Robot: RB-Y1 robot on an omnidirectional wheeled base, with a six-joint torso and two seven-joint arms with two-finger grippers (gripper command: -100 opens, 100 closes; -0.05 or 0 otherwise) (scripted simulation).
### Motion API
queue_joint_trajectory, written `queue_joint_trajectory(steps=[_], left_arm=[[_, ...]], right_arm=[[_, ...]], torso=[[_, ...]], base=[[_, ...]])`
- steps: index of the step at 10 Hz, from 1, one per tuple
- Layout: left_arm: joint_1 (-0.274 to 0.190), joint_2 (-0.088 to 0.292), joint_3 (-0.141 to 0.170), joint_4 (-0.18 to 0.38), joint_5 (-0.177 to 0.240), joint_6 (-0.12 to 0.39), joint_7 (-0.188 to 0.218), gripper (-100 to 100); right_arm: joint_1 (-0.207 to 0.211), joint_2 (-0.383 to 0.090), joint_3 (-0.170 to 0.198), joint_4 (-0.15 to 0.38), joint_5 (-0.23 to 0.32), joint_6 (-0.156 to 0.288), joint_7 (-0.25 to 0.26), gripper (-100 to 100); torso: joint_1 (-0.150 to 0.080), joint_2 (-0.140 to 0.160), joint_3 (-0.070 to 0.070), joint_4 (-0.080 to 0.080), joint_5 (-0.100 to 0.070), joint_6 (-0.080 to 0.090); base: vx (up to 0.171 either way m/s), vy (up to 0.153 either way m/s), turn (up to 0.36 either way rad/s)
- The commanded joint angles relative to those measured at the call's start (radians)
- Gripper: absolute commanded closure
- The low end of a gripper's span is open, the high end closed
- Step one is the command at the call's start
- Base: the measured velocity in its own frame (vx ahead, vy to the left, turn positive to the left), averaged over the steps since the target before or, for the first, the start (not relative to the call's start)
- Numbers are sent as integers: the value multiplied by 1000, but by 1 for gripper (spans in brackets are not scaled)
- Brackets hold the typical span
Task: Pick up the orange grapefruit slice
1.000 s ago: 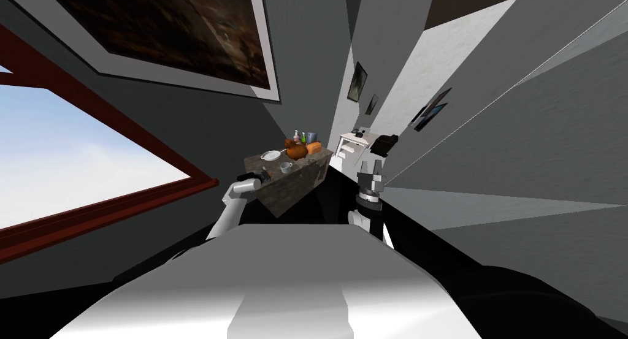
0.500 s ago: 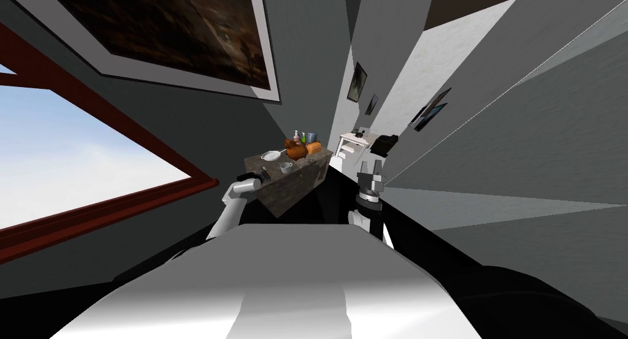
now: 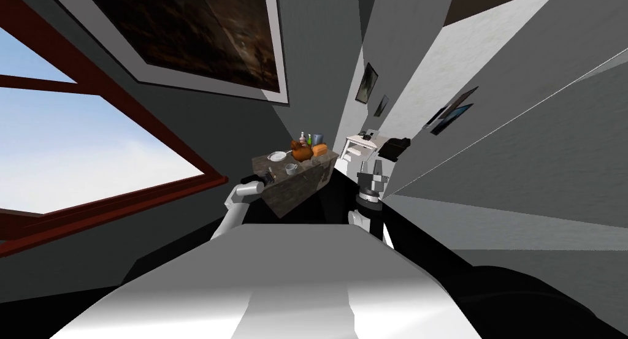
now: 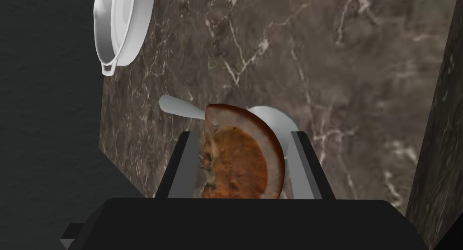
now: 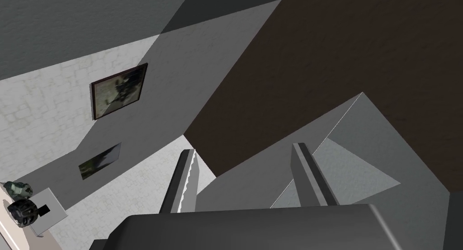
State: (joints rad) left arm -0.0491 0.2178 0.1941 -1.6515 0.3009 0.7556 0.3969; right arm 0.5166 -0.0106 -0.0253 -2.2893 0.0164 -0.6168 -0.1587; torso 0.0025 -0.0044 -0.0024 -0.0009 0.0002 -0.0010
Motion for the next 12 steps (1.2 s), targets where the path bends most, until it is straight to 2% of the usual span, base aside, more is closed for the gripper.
queue_joint_trajectory(steps=[1,5,6,7,8,9,11,12], left_arm=[[19,-10,-15,-28,-5,2,-2,100],[120,-62,-103,-179,-38,46,1,100],[120,-62,-103,-191,-38,46,1,100],[146,-75,-125,-221,-47,57,1,100],[146,-75,-125,-232,-47,57,1,100],[171,-88,-147,-267,-55,68,2,100],[168,-82,-142,-264,-48,66,1,100],[169,-83,-142,-266,-49,66,1,0]], right_arm=[[0,0,0,0,0,0,0,0],[0,0,0,0,0,0,0,0],[0,0,0,0,0,0,0,0],[0,0,0,0,0,0,0,0],[0,0,0,0,0,0,0,0],[0,0,0,0,0,0,0,0],[0,0,0,0,0,0,0,0],[0,0,0,0,0,0,0,0]], torso=[[0,0,0,0,0,0],[0,0,0,0,0,0],[0,-1,0,0,0,0],[0,0,0,1,0,1],[0,1,1,1,0,0],[0,2,2,1,0,1],[0,3,2,2,0,1],[-1,4,3,2,0,1]], base=[[57,16,90],[85,26,179],[71,15,82],[69,23,121],[45,13,66],[49,18,119],[28,6,36],[0,0,0]])
